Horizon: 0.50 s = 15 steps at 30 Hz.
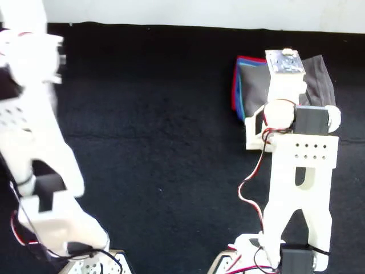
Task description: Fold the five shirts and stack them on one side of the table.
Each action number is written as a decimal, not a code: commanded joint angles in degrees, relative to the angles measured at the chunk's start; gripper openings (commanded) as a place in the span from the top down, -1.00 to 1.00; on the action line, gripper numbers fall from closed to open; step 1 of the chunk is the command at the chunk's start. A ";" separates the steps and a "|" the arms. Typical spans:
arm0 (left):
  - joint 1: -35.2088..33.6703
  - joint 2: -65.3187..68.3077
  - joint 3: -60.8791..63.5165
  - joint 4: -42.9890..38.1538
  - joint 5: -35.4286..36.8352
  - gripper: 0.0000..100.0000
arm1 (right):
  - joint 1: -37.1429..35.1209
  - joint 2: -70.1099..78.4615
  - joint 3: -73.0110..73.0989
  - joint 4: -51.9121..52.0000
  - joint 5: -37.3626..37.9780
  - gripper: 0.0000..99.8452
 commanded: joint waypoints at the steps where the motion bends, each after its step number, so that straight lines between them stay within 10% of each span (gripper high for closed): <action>1: 9.71 -10.42 5.76 -0.09 2.29 0.98 | 0.75 -1.45 0.04 -0.48 0.62 0.66; 15: 35.74 -17.19 27.21 -0.35 13.45 0.98 | 0.75 -1.45 0.04 -0.48 0.35 0.66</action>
